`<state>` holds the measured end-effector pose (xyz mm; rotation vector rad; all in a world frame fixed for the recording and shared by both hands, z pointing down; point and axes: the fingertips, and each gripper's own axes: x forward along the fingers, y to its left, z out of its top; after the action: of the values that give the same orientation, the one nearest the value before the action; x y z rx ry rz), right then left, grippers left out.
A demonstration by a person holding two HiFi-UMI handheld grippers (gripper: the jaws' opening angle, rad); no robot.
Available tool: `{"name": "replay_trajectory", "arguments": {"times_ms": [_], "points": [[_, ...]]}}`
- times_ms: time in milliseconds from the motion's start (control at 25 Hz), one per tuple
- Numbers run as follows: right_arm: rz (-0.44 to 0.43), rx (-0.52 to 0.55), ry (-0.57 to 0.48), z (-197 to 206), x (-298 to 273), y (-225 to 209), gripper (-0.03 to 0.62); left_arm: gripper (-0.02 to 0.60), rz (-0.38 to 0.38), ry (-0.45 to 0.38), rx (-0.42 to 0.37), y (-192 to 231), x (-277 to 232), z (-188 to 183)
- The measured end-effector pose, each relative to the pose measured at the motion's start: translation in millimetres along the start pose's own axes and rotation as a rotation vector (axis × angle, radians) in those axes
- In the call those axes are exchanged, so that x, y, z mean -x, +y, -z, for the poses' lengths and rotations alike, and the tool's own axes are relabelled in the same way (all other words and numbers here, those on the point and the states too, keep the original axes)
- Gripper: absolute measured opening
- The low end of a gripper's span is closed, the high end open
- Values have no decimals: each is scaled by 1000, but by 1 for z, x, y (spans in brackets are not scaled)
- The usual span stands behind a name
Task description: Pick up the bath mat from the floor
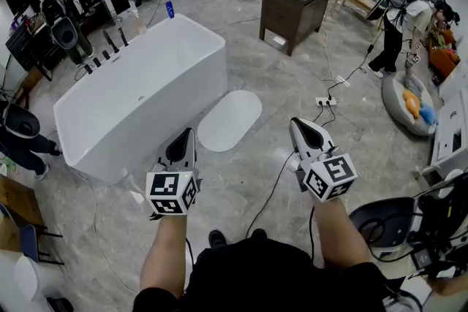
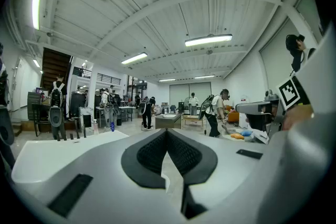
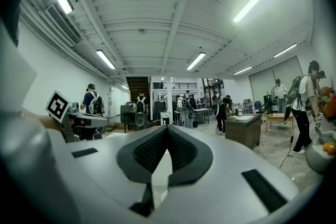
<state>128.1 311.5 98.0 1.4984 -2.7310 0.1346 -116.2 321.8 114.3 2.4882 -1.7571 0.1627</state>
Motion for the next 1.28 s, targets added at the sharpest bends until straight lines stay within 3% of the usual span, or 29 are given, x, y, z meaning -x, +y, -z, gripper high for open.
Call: {"name": "replay_trajectory", "arguments": {"times_ms": [960, 1120, 1280], "points": [[3, -36, -18, 2, 14, 4, 18, 17, 18, 23, -1, -4, 14, 2], [-6, -40, -15, 3, 12, 10, 81, 21, 32, 10, -3, -4, 18, 2], [-10, -49, -4, 5, 11, 14, 135, 106, 27, 8, 9, 2, 21, 2]]}}
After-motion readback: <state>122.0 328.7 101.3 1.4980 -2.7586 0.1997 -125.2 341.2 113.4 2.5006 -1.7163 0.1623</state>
